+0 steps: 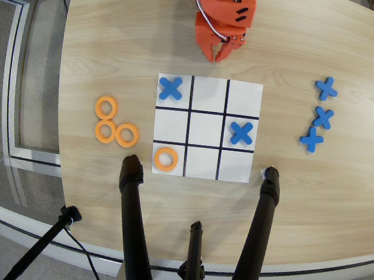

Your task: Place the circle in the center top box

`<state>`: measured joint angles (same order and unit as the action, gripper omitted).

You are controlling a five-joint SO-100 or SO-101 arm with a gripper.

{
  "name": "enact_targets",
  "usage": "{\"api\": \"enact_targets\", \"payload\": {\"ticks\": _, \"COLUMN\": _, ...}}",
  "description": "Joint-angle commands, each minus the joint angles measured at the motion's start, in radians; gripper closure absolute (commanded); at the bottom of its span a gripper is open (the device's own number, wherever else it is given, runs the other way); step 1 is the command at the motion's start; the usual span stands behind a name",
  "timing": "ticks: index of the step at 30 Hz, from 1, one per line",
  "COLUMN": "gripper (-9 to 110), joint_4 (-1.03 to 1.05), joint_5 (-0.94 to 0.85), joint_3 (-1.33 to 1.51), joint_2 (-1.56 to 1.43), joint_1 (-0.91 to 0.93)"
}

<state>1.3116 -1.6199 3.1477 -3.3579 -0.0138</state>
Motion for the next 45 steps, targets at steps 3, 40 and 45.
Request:
{"api": "enact_targets", "payload": {"ticks": 3, "gripper": 99, "joint_4": -0.103, "joint_5": 0.043, "joint_3": -0.017, "joint_2": 0.083, "joint_1": 0.005}}
{"api": "enact_targets", "payload": {"ticks": 40, "gripper": 89, "joint_4": -0.408, "joint_5": 0.14, "joint_3": -0.916, "joint_2": 1.204, "joint_1": 0.301}}
{"api": "enact_targets", "payload": {"ticks": 45, "gripper": 89, "joint_4": -0.46, "joint_5": 0.129, "joint_3": -1.043, "joint_2": 1.396, "joint_1": 0.373}}
